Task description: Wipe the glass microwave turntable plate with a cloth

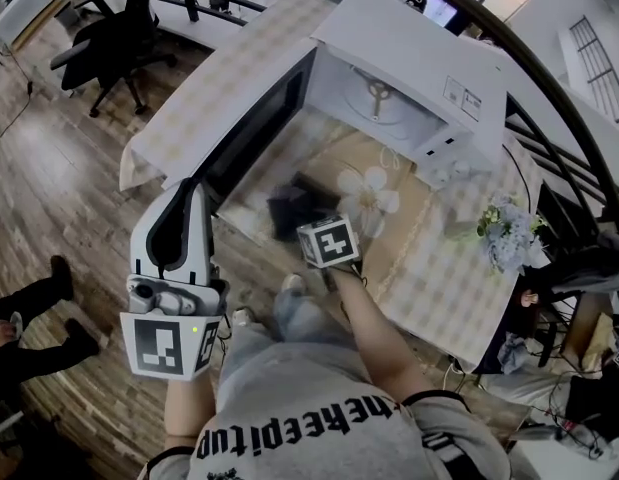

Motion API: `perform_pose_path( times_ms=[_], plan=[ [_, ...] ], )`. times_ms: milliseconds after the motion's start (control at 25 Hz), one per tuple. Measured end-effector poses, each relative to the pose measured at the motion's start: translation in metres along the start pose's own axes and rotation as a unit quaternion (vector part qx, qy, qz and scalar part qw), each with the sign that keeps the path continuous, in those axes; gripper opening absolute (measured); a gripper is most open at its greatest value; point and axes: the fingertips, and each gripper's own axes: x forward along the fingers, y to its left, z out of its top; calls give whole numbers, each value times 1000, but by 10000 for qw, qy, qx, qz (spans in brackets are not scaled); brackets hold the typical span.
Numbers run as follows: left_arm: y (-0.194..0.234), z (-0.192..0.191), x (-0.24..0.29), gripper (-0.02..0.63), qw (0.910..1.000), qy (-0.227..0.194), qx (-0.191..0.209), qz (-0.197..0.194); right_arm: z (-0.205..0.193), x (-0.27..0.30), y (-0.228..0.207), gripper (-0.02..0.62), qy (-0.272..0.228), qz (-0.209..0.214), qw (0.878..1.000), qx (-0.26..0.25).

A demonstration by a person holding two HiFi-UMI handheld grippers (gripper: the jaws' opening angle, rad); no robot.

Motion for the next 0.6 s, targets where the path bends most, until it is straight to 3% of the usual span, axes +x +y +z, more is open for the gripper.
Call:
perform_pose_path(
  times_ms=[600],
  plan=[
    [-34, -2, 16, 15, 9998, -61, -47, -164, -39, -43, -118, 48, -102, -823, 9917, 980]
  ],
)
